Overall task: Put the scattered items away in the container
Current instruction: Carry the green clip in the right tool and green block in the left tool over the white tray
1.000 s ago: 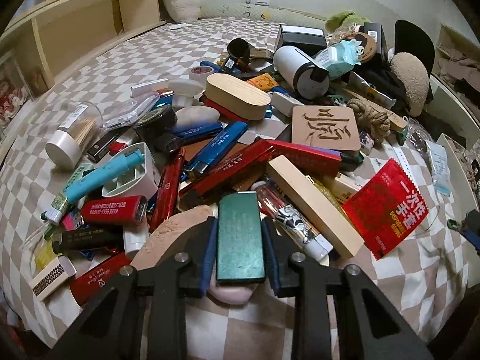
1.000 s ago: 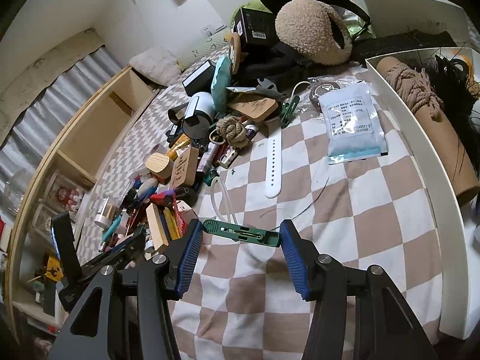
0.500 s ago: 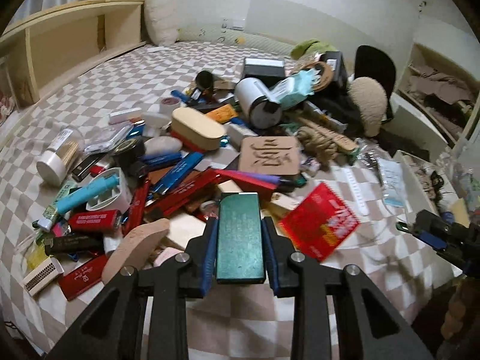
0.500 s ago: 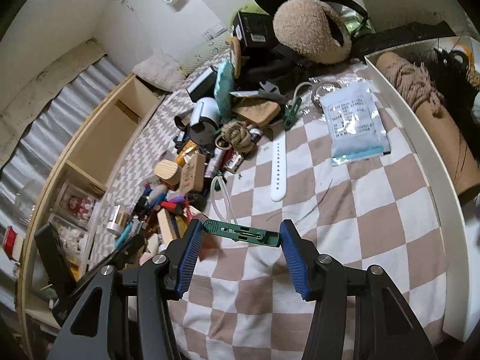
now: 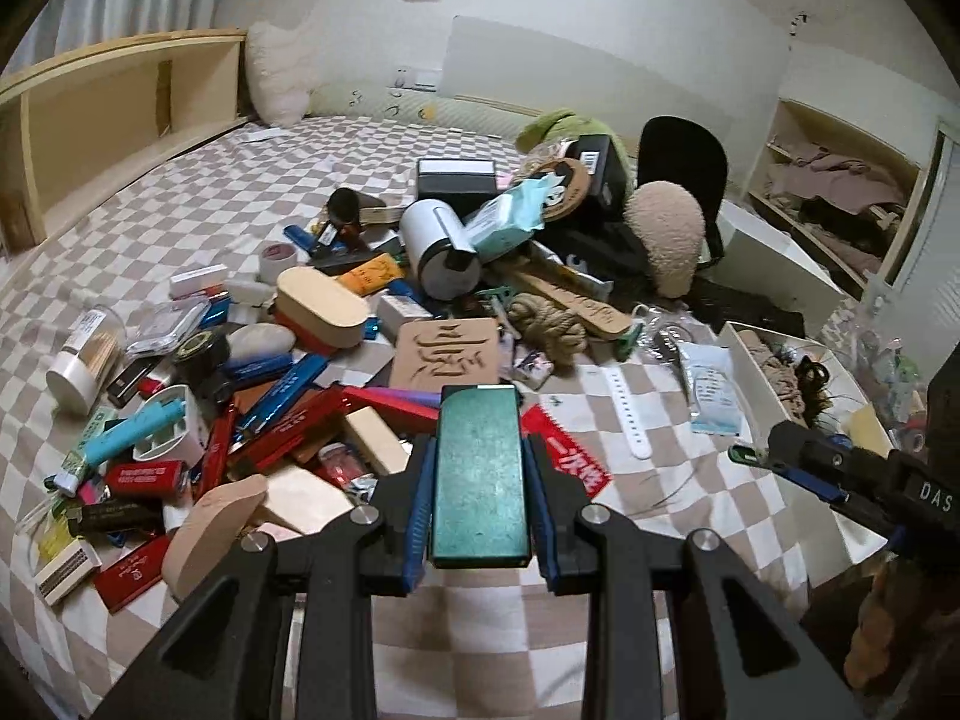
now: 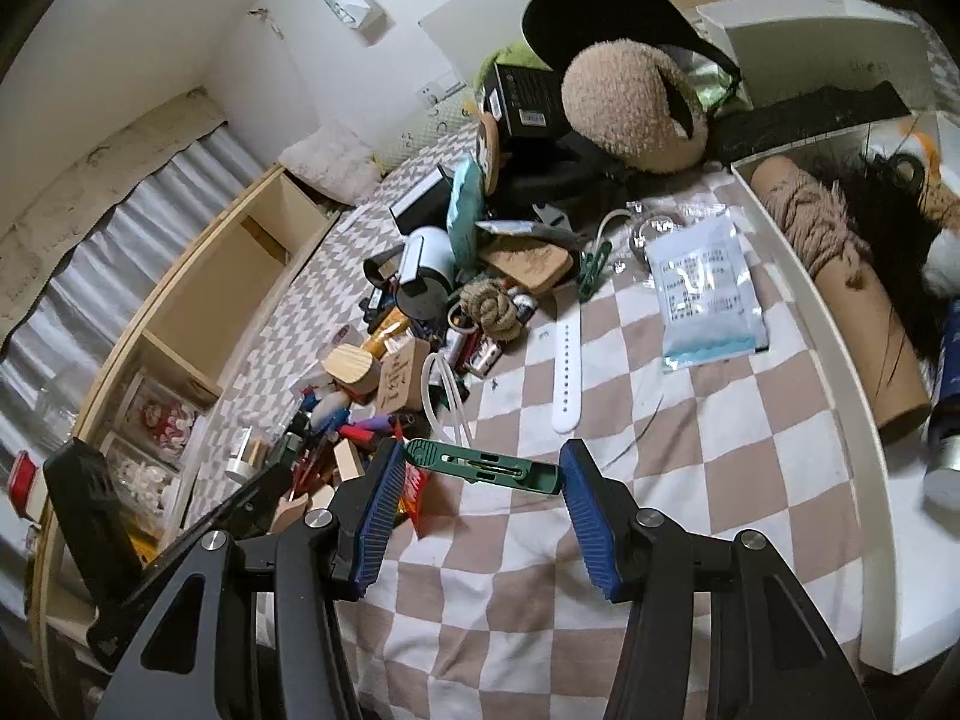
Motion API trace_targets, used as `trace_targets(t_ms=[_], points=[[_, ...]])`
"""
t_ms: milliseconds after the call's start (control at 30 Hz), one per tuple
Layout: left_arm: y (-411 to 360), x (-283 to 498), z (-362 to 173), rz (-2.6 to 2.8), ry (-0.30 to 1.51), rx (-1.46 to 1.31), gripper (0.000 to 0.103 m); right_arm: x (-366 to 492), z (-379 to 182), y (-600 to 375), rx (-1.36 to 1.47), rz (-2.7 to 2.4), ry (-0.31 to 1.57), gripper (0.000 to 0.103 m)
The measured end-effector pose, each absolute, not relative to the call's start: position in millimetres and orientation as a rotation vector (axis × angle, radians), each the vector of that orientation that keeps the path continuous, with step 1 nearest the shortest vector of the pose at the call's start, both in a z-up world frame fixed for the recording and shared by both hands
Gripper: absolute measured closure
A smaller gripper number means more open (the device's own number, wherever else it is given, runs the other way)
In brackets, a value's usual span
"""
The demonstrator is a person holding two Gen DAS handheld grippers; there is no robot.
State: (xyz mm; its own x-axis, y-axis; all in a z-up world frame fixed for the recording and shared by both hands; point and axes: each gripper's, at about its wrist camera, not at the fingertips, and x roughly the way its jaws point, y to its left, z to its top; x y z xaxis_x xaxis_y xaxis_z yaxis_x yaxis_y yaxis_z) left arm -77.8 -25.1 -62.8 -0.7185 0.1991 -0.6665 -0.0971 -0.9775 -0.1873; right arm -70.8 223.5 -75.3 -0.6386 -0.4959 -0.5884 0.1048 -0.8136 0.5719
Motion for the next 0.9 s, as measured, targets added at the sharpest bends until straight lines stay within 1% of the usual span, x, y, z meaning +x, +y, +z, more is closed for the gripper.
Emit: trace_targets(t_ms=[433,900], points=[[14,-74,-39,2.684,-0.2,-0.992,0.074,-50,-49,255,1.026,-2.557,-0.732,0.049],[99,-79,-4,2.534,-0.145,-0.852,0.074,-13,-6,370,0.868,-2.786,-0.874,0.049]])
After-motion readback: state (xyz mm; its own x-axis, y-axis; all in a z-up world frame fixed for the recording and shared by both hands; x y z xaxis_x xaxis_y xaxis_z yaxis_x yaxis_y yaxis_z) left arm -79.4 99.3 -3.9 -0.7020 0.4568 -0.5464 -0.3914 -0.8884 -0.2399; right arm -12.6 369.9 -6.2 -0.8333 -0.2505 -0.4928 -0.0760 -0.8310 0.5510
